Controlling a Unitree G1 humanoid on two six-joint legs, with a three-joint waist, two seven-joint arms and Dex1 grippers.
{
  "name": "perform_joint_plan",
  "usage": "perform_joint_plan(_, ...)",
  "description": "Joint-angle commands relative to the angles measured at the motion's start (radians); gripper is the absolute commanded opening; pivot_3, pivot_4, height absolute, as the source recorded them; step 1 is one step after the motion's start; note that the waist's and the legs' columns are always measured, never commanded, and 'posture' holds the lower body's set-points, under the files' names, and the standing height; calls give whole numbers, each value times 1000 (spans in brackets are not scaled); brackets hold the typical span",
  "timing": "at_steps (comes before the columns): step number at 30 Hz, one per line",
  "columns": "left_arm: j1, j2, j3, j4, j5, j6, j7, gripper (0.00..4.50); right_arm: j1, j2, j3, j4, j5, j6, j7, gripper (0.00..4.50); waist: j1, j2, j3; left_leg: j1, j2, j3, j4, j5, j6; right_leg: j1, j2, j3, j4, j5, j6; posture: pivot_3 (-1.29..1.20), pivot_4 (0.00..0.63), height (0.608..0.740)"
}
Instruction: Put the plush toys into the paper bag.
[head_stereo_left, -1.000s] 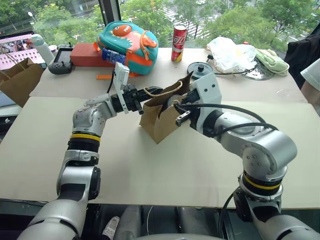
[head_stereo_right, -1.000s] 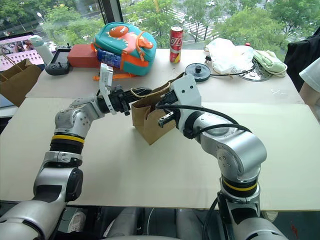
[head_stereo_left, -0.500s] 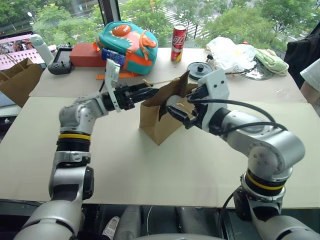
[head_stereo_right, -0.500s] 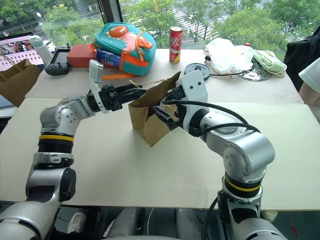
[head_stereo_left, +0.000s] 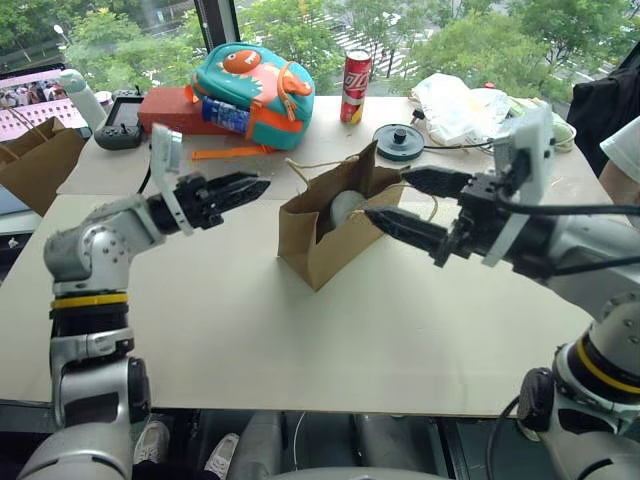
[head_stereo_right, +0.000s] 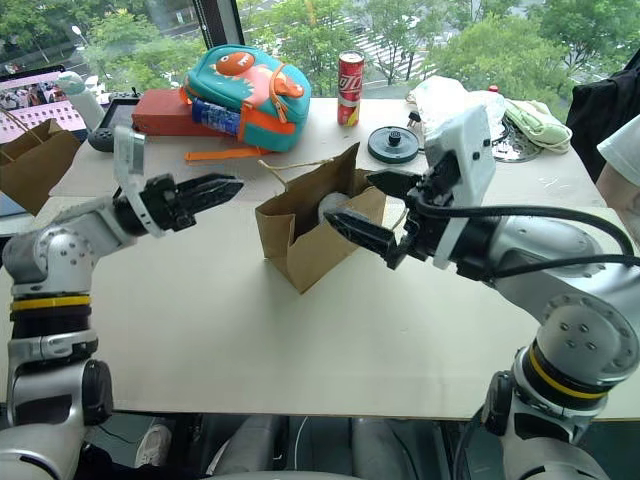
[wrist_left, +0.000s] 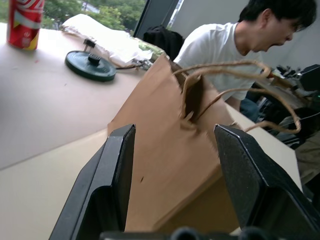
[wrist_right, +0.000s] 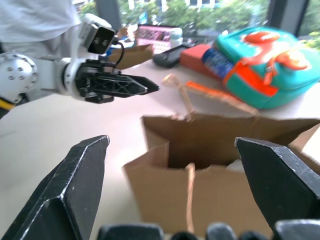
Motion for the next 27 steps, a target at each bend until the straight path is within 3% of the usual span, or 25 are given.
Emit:
perform_joint_plan(1, 51, 22, -5, -95, 2, -56, -22, 2693, 58, -24, 43, -48, 21, -62, -3, 3112, 1, 0, 0, 0, 0, 0, 0, 0, 0, 0, 0, 0, 0, 0, 0, 0, 150, 739)
perform_joint_plan(7, 83, 27, -72, -109, 67, -166, -49, 2693, 125, -63, 203, -55, -25, -135, 4, 1129, 4, 0, 0, 2, 0, 0, 1, 0, -1, 4, 0, -1, -4, 0, 0, 0, 150, 739)
perform_joint_plan(10, 79, 25, -111, -92, 108, -231, -72, 2693, 101, -77, 360, 18, -156, -175, -58, 30, 1, 0, 0, 4, 0, 0, 0, 0, -1, 8, 0, -1, -7, 0, 0, 0, 150, 739)
perform_joint_plan(16, 67, 25, -188, -18, 202, -382, -136, 2693, 14, -55, 543, 200, -369, -263, -134, 30, 1, 0, 0, 5, 0, 1, 0, 0, -1, 8, 0, 0, -7, 0, 0, 0, 150, 739)
perform_joint_plan(24, 2, -16, -254, 146, 318, -577, -153, 2693, -81, 24, 578, 283, -449, -293, -144, 30, 4, 0, 0, 3, 0, 0, 0, 0, -1, 7, 0, -1, -8, 0, 0, 0, 150, 739)
perform_joint_plan(27, 8, -52, -268, 121, 314, -586, -154, 2693, -107, 69, 581, 291, -458, -281, -154, 30, 3, 0, 0, 2, -1, 0, 0, 0, 0, 7, -1, -1, -8, 0, 0, 0, 150, 739)
